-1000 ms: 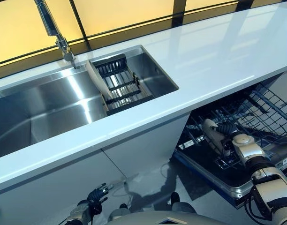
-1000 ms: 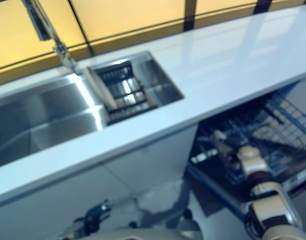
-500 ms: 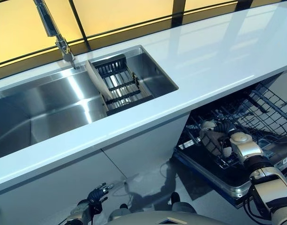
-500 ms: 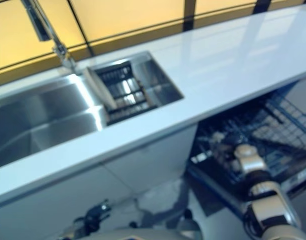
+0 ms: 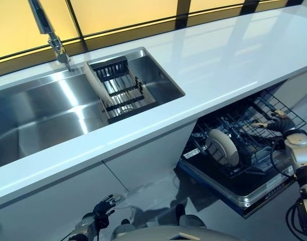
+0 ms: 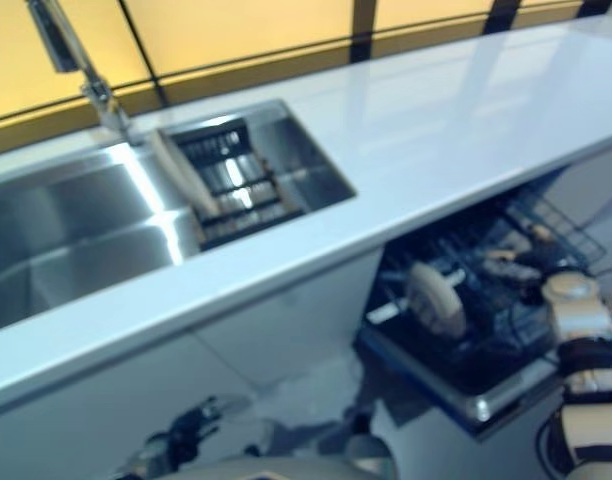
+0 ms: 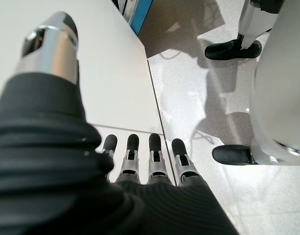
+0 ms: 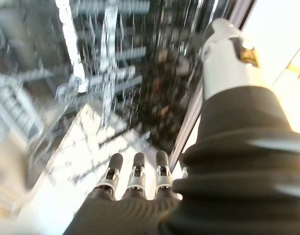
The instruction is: Take plates into dishwasher
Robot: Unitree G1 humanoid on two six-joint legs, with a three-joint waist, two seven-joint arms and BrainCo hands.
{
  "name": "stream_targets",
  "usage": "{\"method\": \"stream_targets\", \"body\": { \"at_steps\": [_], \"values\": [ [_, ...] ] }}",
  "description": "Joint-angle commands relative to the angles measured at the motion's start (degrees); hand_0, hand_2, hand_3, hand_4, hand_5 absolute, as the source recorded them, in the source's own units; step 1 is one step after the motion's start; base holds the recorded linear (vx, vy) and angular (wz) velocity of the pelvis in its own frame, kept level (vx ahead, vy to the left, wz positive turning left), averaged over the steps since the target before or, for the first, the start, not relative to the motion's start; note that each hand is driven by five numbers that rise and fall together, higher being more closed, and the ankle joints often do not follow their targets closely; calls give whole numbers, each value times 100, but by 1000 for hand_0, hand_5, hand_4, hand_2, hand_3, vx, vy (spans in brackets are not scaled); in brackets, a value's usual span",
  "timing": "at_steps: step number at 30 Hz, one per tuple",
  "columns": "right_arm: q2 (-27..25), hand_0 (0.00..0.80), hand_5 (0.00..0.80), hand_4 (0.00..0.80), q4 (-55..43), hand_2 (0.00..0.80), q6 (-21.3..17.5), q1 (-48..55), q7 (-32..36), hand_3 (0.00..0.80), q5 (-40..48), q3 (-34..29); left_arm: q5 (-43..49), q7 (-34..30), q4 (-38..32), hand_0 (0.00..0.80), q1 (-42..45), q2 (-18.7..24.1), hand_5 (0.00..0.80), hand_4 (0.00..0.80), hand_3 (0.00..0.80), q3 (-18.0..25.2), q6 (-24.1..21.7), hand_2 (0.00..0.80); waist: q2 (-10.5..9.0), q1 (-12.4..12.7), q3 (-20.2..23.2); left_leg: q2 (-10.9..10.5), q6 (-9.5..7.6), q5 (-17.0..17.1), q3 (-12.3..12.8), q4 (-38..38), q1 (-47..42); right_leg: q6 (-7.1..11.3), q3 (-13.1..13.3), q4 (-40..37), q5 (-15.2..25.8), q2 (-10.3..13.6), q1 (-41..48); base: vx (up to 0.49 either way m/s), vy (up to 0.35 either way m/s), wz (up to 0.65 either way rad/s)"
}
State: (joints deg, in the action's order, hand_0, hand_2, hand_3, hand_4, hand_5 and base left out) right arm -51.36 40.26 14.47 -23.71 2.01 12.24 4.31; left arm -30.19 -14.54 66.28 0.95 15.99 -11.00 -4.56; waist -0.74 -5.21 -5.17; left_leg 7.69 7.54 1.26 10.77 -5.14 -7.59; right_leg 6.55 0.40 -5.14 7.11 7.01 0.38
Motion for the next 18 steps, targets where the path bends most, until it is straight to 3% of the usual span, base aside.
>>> {"method": "stream_targets", "body": {
  "at_steps": [1, 11, 18],
  "values": [
    [-324, 0, 0, 0, -164, 0, -139, -167, -133, 0, 215, -179, -79, 18, 117, 0, -341, 196, 0, 0, 0, 27, -71, 0, -357, -14, 92, -100, -348, -147, -233, 14, 11, 104, 30, 14, 53, 153, 85, -2, 16, -9],
    [-1077, 0, 0, 0, -393, 0, -135, -784, -339, 0, 697, -344, -157, 100, 166, 0, -331, 161, 0, 0, 0, -46, -104, 0, -487, -21, 163, -74, -329, -136, -228, 14, -19, 100, 60, 14, 45, 96, 114, 2, 7, -4],
    [-1377, 0, 0, 0, -1036, 0, -38, -2027, -428, 0, 1232, 199, -206, 131, 245, 0, -329, 205, 0, 0, 0, -95, -126, 0, -539, 104, 237, -98, -311, -111, -332, 14, 13, 88, -10, 14, 19, 108, 138, 0, 0, 0]
  ]
}}
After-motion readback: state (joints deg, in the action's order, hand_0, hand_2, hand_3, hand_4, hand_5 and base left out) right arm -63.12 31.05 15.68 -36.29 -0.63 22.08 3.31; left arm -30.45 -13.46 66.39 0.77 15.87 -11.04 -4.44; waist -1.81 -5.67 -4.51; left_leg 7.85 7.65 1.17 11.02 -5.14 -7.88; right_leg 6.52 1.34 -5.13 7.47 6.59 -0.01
